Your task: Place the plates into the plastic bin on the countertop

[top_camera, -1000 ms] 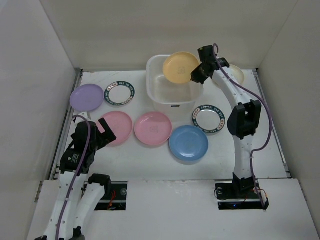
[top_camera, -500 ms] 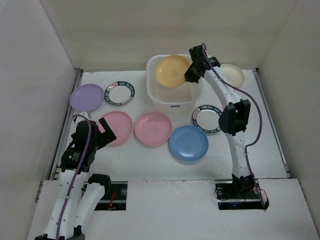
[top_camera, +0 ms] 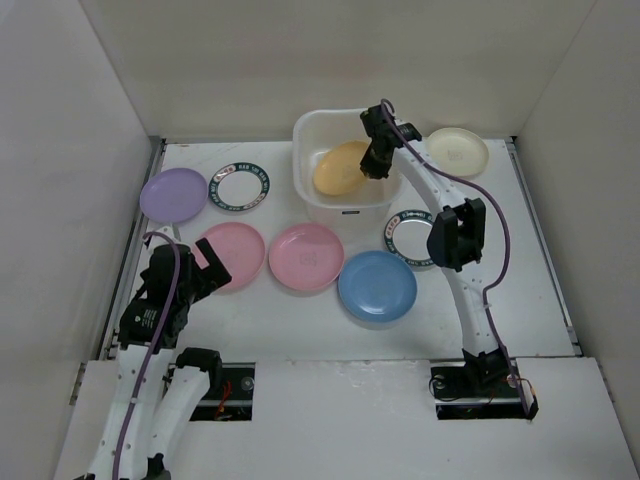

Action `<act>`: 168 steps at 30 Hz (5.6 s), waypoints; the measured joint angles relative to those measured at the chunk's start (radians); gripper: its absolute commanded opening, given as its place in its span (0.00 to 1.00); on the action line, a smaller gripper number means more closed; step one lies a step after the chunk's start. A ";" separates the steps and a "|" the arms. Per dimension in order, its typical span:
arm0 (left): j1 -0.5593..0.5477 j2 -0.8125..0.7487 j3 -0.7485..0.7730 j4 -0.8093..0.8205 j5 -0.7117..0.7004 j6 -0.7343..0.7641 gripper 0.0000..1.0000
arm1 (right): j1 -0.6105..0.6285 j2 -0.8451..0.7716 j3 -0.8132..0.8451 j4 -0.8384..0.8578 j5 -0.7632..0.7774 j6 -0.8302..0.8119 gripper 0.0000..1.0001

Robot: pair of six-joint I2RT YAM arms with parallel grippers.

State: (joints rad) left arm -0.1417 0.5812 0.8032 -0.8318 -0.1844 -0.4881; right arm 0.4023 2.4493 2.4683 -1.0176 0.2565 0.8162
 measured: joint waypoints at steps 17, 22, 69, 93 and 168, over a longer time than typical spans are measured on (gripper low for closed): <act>-0.016 -0.026 0.003 -0.011 0.000 0.000 1.00 | 0.034 -0.109 -0.028 -0.002 0.082 -0.067 0.65; -0.030 -0.030 0.003 -0.010 0.000 0.000 1.00 | 0.058 -0.464 -0.221 0.098 0.085 -0.091 0.70; 0.118 0.332 -0.006 0.266 0.019 -0.151 1.00 | -0.668 0.077 -0.280 0.466 -0.397 0.182 0.08; 0.160 0.197 -0.028 0.258 -0.008 -0.137 1.00 | -0.368 -0.537 -0.521 0.649 -0.441 0.070 0.00; 0.168 0.397 -0.169 0.395 0.017 -0.306 0.73 | 0.181 -1.292 -1.286 0.478 -0.010 -0.326 0.63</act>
State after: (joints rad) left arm 0.0261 0.9787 0.6342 -0.4366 -0.1673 -0.7944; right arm 0.5835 1.1576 1.1828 -0.5400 0.2466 0.4904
